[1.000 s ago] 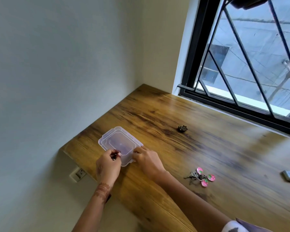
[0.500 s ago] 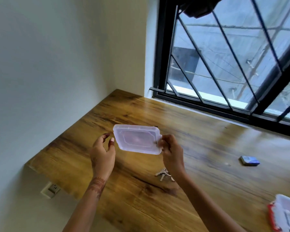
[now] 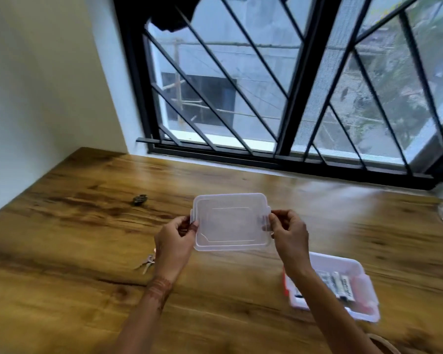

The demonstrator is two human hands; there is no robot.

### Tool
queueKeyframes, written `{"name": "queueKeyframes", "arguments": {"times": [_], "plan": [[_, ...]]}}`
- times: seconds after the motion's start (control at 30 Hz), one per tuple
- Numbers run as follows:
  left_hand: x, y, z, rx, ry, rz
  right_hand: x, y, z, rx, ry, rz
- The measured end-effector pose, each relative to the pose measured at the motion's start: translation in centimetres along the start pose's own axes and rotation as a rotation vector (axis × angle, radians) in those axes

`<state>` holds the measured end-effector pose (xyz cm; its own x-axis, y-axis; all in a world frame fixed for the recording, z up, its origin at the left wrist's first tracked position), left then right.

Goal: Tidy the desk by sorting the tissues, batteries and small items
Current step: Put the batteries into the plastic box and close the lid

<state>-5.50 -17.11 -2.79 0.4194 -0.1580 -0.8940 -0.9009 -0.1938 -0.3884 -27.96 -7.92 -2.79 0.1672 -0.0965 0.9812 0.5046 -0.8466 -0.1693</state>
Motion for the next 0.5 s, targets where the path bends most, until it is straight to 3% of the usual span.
{"name": "queueKeyframes", "arguments": {"times": [0.27,0.5], "plan": [[-4.0,8.8,7.3,0.204,0.029,-0.017,-1.1,-12.0,-2.6,-0.083,-0.164,0.282],[-5.3,12.2,11.7,0.306,0.103,-0.179,-3.7,-17.1,-2.4,-0.101,-0.22,0.536]]}}
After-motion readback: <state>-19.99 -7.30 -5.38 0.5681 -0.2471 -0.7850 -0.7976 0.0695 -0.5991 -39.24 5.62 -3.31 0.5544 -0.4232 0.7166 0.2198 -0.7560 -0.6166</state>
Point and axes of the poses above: each hand's wrist, its own z-axis away from the middle knuckle, its own y-axis out of the palm, x = y × z, the point moved 6 cm from there along -z, towards the middle knuckle, and after that the axes turned 12 degrees about -x, right-handed, at the moved point
